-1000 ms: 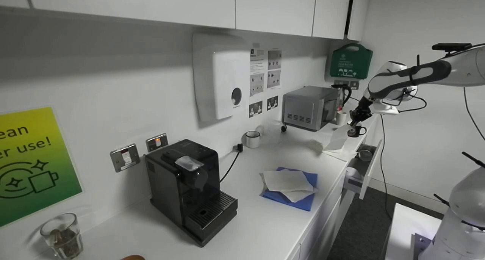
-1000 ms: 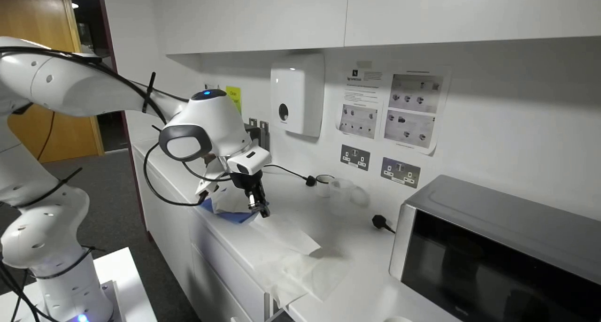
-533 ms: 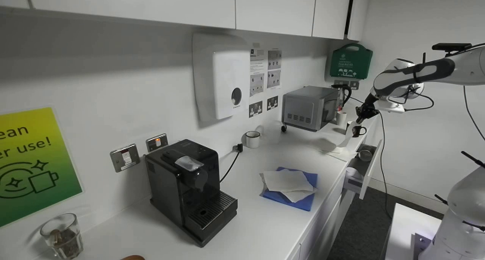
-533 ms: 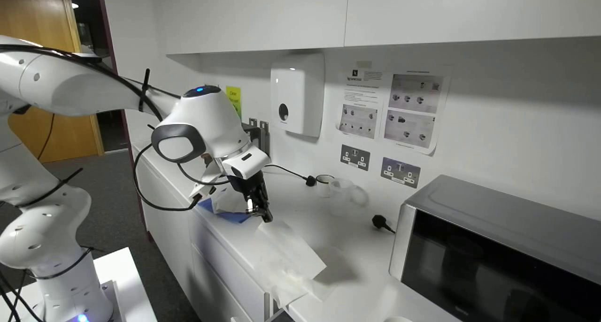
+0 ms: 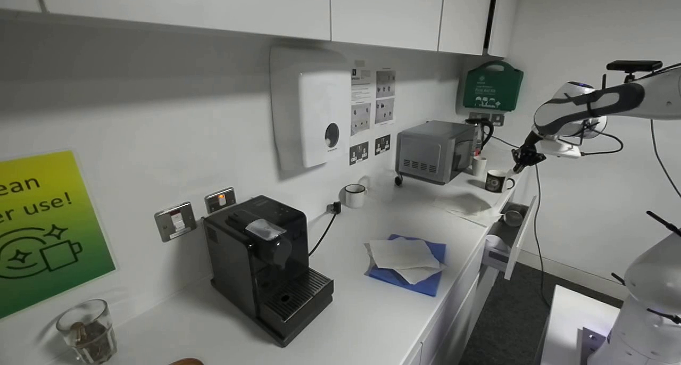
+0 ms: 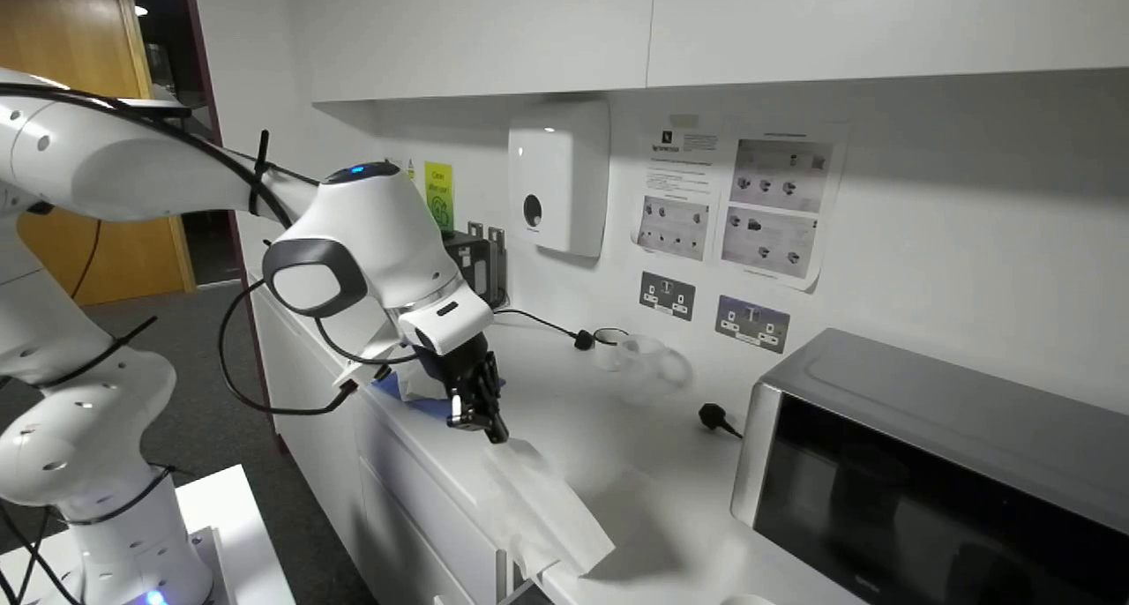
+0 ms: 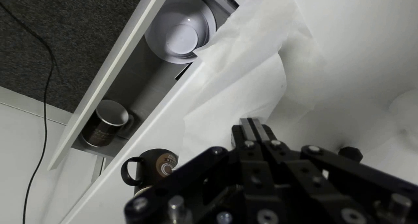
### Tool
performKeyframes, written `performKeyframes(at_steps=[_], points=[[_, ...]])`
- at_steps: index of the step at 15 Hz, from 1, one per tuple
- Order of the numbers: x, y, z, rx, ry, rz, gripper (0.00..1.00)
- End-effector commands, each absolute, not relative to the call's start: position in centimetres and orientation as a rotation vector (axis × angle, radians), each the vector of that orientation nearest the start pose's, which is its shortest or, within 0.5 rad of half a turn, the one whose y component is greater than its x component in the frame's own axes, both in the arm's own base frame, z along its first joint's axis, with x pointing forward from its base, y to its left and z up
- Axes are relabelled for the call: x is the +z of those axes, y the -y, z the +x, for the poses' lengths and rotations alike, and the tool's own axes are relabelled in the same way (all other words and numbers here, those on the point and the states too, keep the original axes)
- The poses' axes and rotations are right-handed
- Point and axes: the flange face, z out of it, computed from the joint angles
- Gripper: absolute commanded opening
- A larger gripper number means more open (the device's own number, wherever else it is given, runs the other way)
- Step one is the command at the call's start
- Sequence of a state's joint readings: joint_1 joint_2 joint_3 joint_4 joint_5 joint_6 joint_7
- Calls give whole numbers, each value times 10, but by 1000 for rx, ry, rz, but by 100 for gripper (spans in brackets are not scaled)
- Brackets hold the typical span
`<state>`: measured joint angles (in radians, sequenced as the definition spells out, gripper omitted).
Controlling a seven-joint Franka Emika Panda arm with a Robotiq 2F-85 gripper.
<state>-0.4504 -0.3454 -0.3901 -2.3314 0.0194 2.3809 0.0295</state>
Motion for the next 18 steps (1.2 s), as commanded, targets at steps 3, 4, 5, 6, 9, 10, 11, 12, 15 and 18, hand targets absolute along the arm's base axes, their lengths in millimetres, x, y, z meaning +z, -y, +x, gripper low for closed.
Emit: performKeyframes(at_steps=[3,4,5,6,9,10,11,12,15,18], points=[[504,369,305,-551,-1314,-2920,0],[504,364,309,-527,-1281,-2969,0],[503,357,315,-504,-1238,-3009,0],[502,349,324,-474,-1195,-3058,0],[498,322,350,-389,-1074,-3180,0],[497,311,359,-368,-1026,-3211,0],[497,298,369,-354,-975,-3238,0],[496,287,378,-341,-928,-3260,0],[491,254,405,-334,-793,-3299,0],[483,233,426,-321,-720,-3293,0]])
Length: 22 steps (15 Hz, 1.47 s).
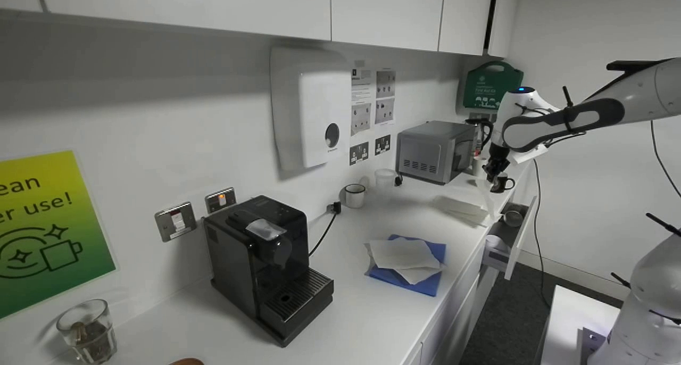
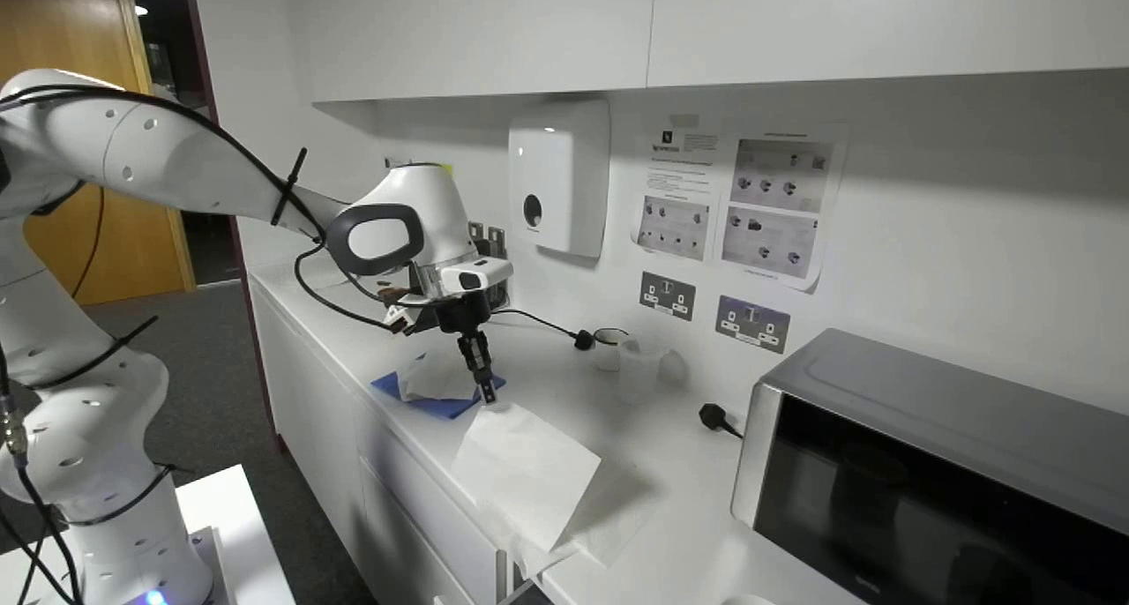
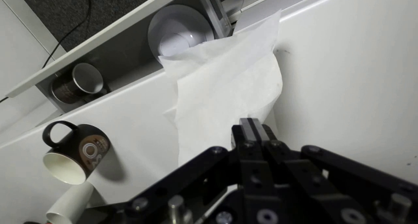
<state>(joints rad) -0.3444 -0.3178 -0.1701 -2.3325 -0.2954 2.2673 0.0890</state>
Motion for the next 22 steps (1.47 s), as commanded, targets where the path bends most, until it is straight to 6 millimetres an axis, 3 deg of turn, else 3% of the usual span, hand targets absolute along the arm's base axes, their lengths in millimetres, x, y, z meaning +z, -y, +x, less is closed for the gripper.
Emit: performKeyframes(at_steps=[1,5,8,13,17,22], points=[[481,230,431,-329,-734,-3274,0],[473,227,441,-345,-846,-3170,0],[474,236,438,-357,-943,-3035,0],[489,285,395,-458,-1158,-2777,0],[493,328,360,-493,-1295,-2716,0],[490,366,316,-506,-1436,-2631,0]])
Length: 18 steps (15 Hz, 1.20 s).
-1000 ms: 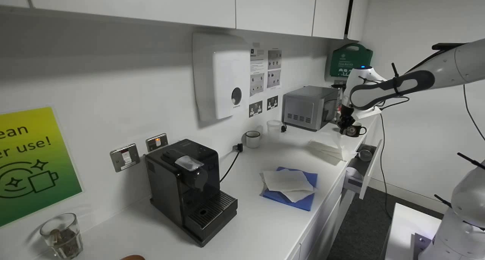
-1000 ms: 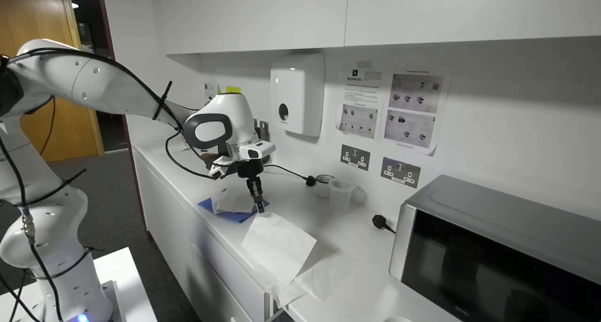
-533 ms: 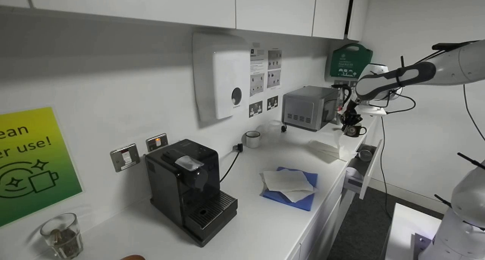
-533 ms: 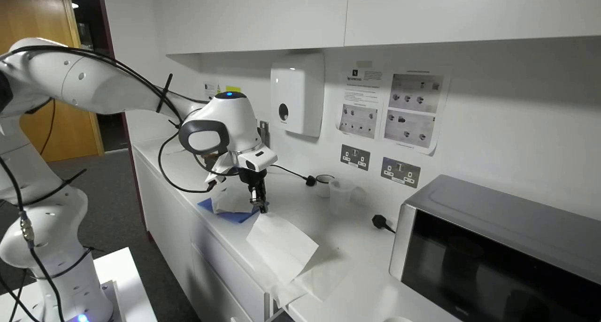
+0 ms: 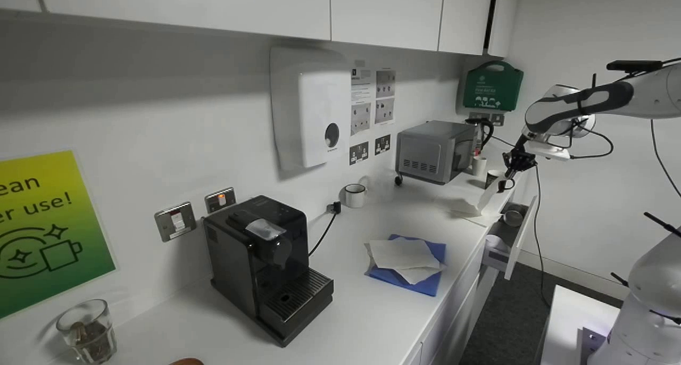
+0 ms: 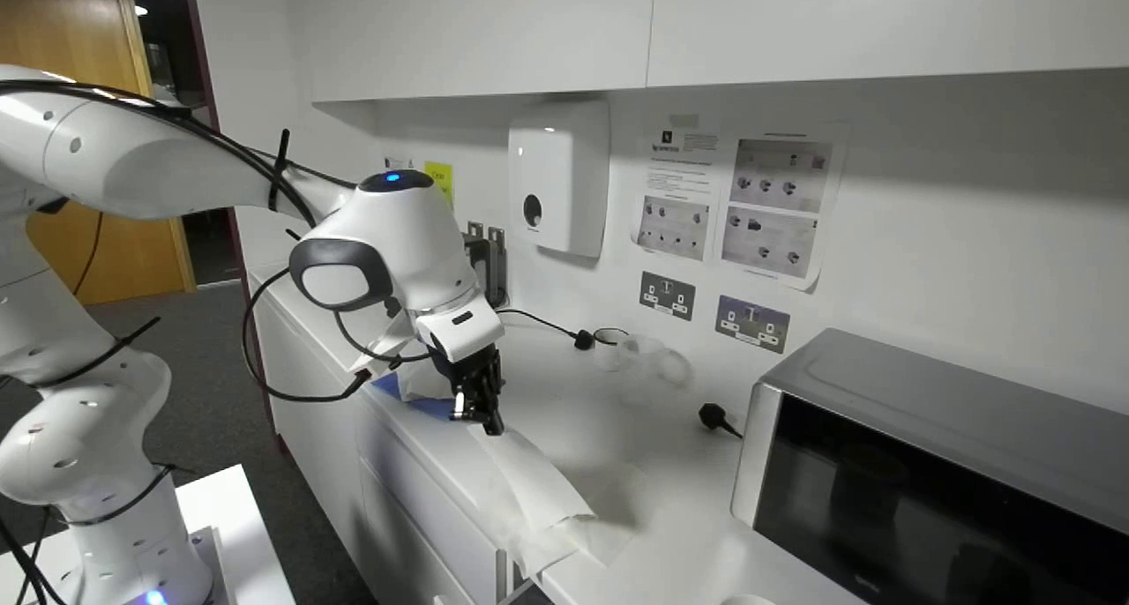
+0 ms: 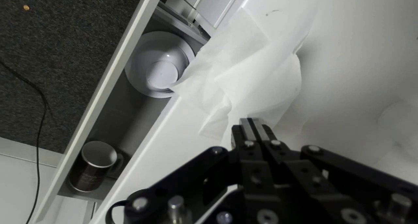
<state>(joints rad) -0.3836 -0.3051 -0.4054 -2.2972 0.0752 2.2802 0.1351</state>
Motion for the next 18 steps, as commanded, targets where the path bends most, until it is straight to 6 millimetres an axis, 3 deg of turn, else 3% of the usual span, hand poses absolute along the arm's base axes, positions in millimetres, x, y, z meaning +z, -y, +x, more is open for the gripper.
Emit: performKeyframes(at_steps=[1,6,12,18], points=[[488,371,311,-504,-1458,-2619,0],[484,388,284,-503,-1539,-2572,0],[479,401,267,-492,-1605,-2539,0],[480,404,251,-466,-1517,-2698,0]])
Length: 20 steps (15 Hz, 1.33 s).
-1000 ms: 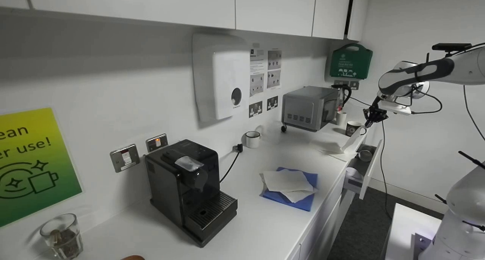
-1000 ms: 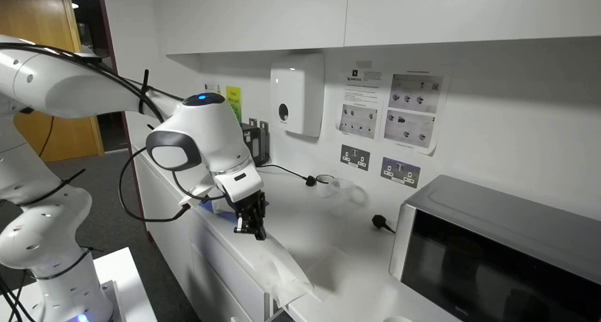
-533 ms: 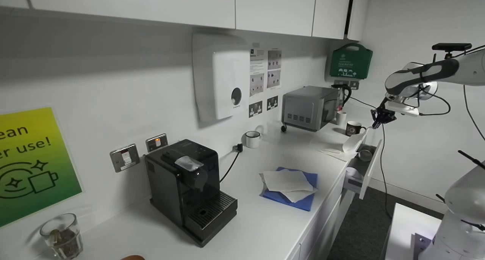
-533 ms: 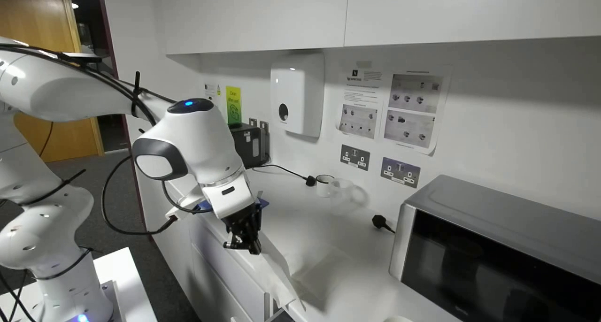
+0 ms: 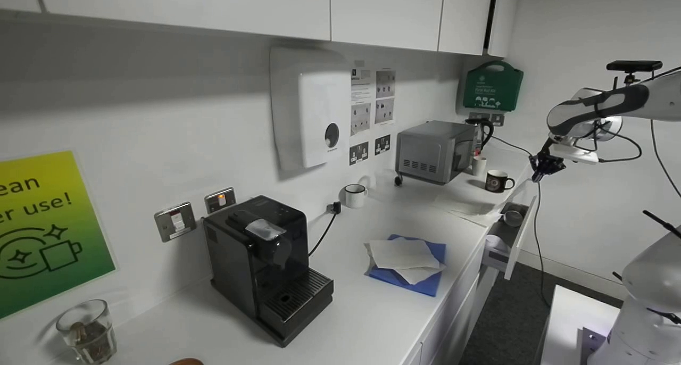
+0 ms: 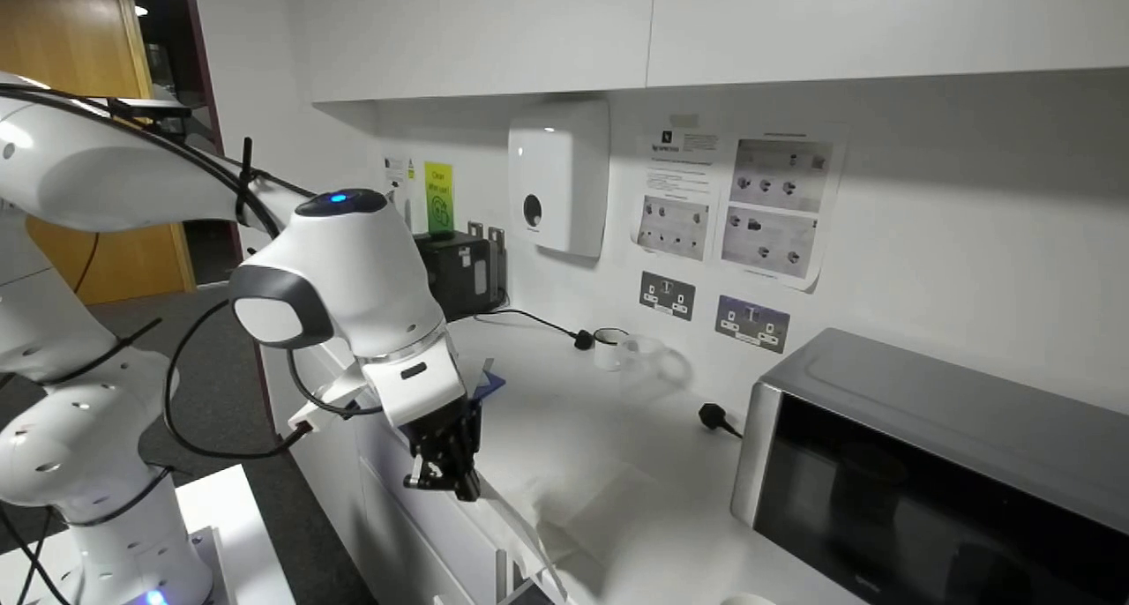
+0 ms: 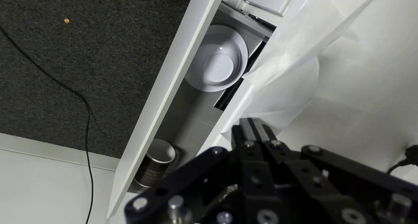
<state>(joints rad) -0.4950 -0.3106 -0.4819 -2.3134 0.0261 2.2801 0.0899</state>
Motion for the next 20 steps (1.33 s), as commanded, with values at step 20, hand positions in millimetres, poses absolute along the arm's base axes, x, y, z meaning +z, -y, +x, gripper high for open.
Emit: performKeyframes(at_steps=[20], points=[[495,275,397,-589,-1187,-2836,0]])
